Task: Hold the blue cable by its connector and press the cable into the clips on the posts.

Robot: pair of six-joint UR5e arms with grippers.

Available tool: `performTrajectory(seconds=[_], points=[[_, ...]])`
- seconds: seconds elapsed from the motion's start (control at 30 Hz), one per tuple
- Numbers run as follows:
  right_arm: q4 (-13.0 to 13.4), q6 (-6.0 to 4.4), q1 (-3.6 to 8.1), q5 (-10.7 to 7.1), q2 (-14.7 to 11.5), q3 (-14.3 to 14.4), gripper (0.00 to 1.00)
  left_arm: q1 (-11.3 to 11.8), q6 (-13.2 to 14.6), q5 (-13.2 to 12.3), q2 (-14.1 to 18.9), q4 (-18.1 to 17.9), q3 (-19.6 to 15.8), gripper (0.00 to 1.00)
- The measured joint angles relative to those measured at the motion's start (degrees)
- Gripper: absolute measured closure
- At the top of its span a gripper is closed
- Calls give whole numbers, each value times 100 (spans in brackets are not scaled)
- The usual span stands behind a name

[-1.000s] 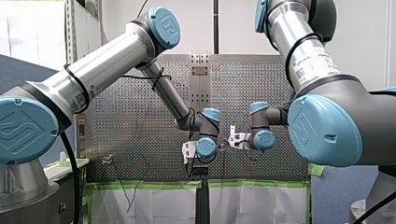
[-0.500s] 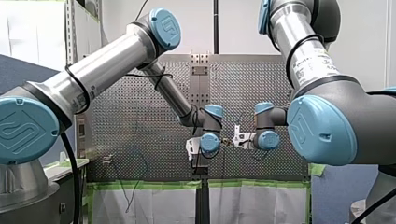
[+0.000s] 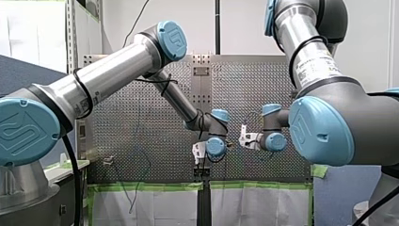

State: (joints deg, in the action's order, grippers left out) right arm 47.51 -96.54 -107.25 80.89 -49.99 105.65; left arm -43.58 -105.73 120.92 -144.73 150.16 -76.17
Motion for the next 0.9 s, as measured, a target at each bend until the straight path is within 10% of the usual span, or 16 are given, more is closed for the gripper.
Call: performTrajectory(seconds=[0.9], points=[[-5, -4, 414, -406, 240, -194, 100, 9, -61, -354, -12, -629, 29, 100]])
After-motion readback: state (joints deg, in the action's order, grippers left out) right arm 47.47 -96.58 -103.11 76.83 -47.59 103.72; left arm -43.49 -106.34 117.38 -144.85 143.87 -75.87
